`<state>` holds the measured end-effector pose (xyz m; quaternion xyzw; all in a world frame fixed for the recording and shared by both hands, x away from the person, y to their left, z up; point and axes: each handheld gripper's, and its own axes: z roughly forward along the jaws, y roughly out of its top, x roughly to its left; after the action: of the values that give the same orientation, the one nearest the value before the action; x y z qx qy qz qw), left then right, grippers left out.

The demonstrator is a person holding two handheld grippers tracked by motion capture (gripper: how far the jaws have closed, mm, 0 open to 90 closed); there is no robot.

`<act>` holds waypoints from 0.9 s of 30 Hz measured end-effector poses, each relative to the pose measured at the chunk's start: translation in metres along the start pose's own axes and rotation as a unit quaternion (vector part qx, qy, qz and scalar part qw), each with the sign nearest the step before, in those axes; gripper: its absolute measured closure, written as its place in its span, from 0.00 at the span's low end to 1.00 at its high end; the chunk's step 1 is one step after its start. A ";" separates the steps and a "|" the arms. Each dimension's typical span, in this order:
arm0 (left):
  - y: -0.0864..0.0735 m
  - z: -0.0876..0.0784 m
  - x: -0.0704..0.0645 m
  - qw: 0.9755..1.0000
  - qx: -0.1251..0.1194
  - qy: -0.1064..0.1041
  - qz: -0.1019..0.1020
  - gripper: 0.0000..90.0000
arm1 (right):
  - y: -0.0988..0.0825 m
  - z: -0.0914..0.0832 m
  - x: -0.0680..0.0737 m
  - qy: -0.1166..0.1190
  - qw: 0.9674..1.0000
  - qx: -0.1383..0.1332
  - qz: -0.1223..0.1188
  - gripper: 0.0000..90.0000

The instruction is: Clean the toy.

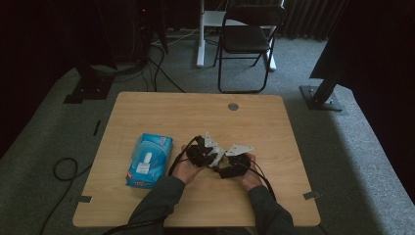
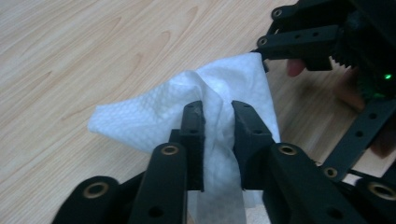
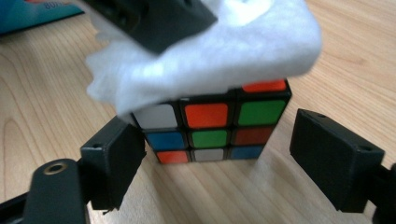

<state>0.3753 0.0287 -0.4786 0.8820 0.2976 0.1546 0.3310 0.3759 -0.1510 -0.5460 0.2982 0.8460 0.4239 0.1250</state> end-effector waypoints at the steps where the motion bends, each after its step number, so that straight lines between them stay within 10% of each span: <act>1: 0.000 0.000 0.001 1.000 0.000 -0.001 -0.002 0.90 | 0.000 0.000 0.000 0.003 1.000 0.002 0.001 0.19; 27: 0.002 0.003 -0.003 1.000 -0.012 -0.013 -0.013 0.93 | 0.005 0.007 0.006 -0.008 1.000 -0.003 -0.019 0.37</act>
<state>0.3753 0.0237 -0.4799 0.8761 0.3028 0.1424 0.3470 0.3762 -0.1402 -0.5458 0.2849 0.8492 0.4218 0.1404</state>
